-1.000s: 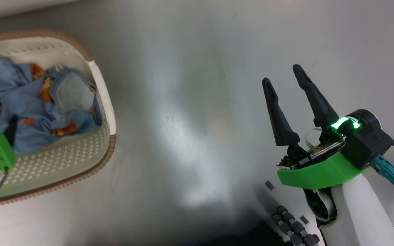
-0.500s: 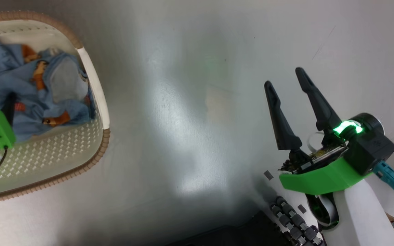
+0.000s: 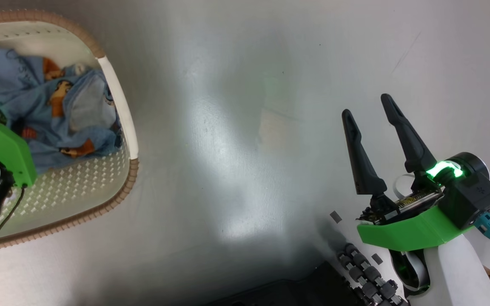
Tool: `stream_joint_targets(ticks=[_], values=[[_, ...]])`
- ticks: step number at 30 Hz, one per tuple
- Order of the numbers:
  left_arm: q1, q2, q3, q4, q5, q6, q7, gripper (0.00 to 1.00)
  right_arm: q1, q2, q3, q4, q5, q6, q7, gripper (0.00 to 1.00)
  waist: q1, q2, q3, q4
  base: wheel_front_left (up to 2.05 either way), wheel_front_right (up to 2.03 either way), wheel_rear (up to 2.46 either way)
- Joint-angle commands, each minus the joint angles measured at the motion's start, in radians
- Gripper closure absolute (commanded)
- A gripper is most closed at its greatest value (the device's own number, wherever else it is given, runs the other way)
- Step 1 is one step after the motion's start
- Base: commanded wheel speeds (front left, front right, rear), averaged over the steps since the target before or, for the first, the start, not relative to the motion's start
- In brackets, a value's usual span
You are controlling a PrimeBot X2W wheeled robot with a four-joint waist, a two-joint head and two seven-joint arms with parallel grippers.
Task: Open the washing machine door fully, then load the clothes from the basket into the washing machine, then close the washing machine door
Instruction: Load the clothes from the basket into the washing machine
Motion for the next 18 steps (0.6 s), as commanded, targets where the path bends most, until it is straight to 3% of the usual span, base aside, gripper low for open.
stream_joint_targets(ticks=[1, 10, 18], values=[[-0.006, 0.03, -0.001, 0.007, -0.003, -0.002, -0.016, 1.0, 0.05, 0.002, 0.011, -0.024, -0.007, 0.003, -0.005, 0.0, 0.0, -0.0001, 0.003, 0.003, 0.0, 0.0, 0.0], [-0.043, 0.028, -0.014, 0.023, -0.05, -0.002, -0.1, 1.0, -0.003, 0.002, 0.015, -0.005, 0.011, 0.003, -0.005, 0.0, 0.0, -0.0001, 0.001, 0.02, 0.0, 0.0, 0.0], [0.023, 0.028, -0.008, 0.013, -0.112, -0.002, -0.217, 1.0, -0.032, 0.002, -0.003, 0.042, -0.001, 0.003, -0.005, 0.0, 0.0, -0.0001, -0.107, 0.067, 0.0, 0.0, 0.0]])
